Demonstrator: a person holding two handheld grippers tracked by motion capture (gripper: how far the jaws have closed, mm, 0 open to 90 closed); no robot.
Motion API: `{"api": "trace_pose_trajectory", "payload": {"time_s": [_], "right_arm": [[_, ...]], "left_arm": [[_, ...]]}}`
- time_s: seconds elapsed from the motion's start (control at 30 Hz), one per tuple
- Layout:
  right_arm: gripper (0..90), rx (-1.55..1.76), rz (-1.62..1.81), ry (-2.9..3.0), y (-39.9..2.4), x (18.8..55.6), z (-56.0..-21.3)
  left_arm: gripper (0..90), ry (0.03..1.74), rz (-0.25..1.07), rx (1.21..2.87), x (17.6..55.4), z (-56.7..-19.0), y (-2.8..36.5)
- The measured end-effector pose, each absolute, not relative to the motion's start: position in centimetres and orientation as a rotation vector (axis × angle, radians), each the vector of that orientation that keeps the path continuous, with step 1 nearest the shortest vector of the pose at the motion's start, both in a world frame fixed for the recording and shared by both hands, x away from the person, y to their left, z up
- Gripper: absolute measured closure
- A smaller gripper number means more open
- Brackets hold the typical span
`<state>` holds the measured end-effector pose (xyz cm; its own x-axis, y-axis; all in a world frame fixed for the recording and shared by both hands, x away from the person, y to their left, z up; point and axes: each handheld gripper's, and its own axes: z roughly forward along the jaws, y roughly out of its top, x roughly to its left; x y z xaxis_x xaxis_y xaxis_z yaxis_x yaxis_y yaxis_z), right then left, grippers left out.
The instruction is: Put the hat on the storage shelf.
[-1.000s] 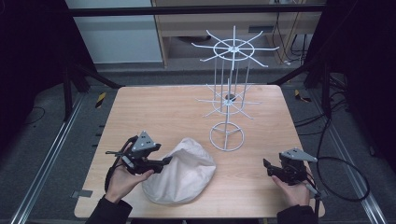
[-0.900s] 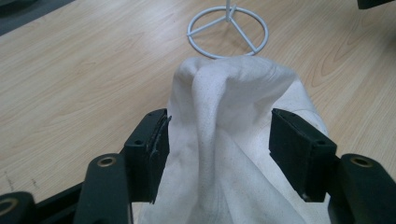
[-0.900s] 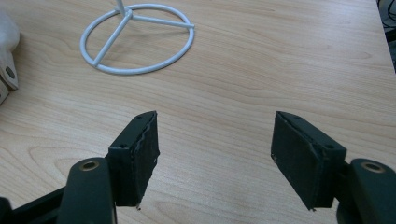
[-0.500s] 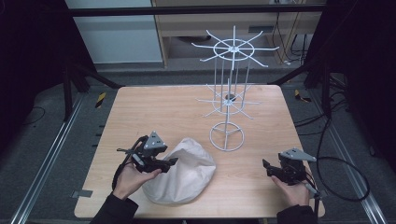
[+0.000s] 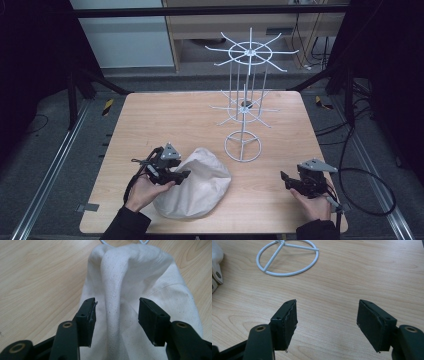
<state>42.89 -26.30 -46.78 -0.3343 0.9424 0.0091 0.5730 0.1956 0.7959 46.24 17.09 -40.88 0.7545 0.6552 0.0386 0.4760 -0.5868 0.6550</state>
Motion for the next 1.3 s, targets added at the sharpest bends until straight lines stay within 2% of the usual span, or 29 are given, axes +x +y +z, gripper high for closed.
{"api": "trace_pose_trajectory", "payload": {"time_s": [0.47,0.67,0.83,1.03,1.3], "right_arm": [[32.7,1.408,0.987,1.997,-26.2,42.9,-46.9],[32.6,1.422,0.992,2.000,-26.2,42.9,-46.9],[32.5,1.408,0.986,2.000,-26.3,42.9,-47.0],[32.4,1.411,0.986,2.004,-26.3,42.9,-47.0],[32.3,1.421,0.990,2.005,-26.3,42.9,-47.0]], "left_arm": [[63.1,0.884,0.324,2.332,46.8,-42.0,17.1],[71.4,0.891,0.303,2.352,46.9,-42.4,17.0],[81.9,0.909,0.292,2.336,46.9,-42.4,17.3],[86.6,0.920,0.289,2.321,46.9,-42.3,17.4],[87.4,0.929,0.280,2.280,46.4,-41.4,18.1]]}}
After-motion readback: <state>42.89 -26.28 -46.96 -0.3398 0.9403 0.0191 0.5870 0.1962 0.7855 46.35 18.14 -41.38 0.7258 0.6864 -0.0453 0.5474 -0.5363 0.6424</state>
